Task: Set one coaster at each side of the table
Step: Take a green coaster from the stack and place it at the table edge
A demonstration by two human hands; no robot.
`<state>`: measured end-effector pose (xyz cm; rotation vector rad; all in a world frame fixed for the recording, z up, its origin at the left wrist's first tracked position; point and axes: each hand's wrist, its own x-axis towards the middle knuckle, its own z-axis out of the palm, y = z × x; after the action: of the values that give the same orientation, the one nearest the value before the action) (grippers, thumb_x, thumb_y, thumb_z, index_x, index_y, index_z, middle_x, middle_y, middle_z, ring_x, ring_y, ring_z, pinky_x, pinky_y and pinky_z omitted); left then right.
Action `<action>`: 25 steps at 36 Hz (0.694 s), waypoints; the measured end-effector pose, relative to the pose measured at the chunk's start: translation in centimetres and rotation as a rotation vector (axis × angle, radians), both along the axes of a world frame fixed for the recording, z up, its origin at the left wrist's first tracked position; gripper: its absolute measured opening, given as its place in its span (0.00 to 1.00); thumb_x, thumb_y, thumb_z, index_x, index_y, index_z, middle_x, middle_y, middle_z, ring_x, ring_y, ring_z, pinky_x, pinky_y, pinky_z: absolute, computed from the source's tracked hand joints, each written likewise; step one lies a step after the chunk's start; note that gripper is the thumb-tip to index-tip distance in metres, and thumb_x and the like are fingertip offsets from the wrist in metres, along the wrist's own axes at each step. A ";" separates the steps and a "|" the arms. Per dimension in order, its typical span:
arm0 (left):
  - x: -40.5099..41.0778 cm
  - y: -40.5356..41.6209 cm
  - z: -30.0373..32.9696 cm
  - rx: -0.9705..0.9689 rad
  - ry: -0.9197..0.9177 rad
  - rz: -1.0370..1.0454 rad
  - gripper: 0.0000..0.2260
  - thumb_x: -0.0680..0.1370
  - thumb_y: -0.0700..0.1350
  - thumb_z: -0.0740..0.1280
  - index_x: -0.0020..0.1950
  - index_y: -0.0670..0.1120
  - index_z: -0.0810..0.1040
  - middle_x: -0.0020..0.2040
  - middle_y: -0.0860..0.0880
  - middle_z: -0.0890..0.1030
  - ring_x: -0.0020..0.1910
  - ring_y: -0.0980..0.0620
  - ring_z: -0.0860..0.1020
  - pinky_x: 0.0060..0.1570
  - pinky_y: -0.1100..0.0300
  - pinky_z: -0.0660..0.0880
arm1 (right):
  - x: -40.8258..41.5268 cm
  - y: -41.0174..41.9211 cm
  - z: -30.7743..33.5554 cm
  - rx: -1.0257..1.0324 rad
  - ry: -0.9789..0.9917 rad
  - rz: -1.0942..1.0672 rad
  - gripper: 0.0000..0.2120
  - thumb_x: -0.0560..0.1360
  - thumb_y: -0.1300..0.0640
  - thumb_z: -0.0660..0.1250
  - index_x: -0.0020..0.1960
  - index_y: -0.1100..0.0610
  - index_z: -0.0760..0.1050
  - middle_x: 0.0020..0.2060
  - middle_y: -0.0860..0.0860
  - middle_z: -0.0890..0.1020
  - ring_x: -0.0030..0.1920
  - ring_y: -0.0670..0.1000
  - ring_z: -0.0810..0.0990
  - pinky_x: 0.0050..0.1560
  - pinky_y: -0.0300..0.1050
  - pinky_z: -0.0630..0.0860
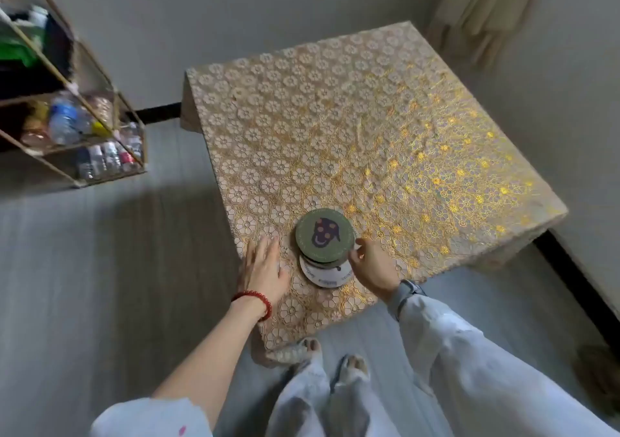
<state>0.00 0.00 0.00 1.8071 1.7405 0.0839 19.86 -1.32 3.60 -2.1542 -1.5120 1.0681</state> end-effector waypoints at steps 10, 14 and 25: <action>0.0 3.9 -7.4 0.092 0.213 -0.065 0.27 0.78 0.52 0.50 0.73 0.53 0.39 0.75 0.46 0.39 0.73 0.44 0.35 0.71 0.47 0.33 | -0.2 7.4 -5.3 0.003 -0.198 -0.041 0.27 0.74 0.49 0.63 0.68 0.59 0.58 0.63 0.62 0.65 0.64 0.60 0.65 0.65 0.54 0.65; -0.1 3.1 -8.3 0.142 0.268 -0.064 0.26 0.76 0.55 0.45 0.73 0.53 0.42 0.76 0.46 0.45 0.75 0.44 0.41 0.72 0.46 0.39 | -0.5 10.3 -6.0 -0.027 -0.337 0.180 0.29 0.72 0.50 0.65 0.69 0.53 0.57 0.66 0.58 0.64 0.66 0.59 0.62 0.66 0.57 0.64; -0.2 2.9 -8.6 0.126 0.317 -0.047 0.27 0.75 0.54 0.49 0.74 0.51 0.50 0.76 0.44 0.53 0.75 0.42 0.48 0.72 0.45 0.44 | -0.2 13.1 -6.0 0.079 -0.357 0.519 0.15 0.73 0.56 0.64 0.58 0.56 0.70 0.56 0.56 0.71 0.53 0.55 0.72 0.60 0.53 0.69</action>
<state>-0.20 2.92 -8.56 2.0400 1.9443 -0.1210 19.64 11.74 -2.42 -2.0234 -2.3224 0.7603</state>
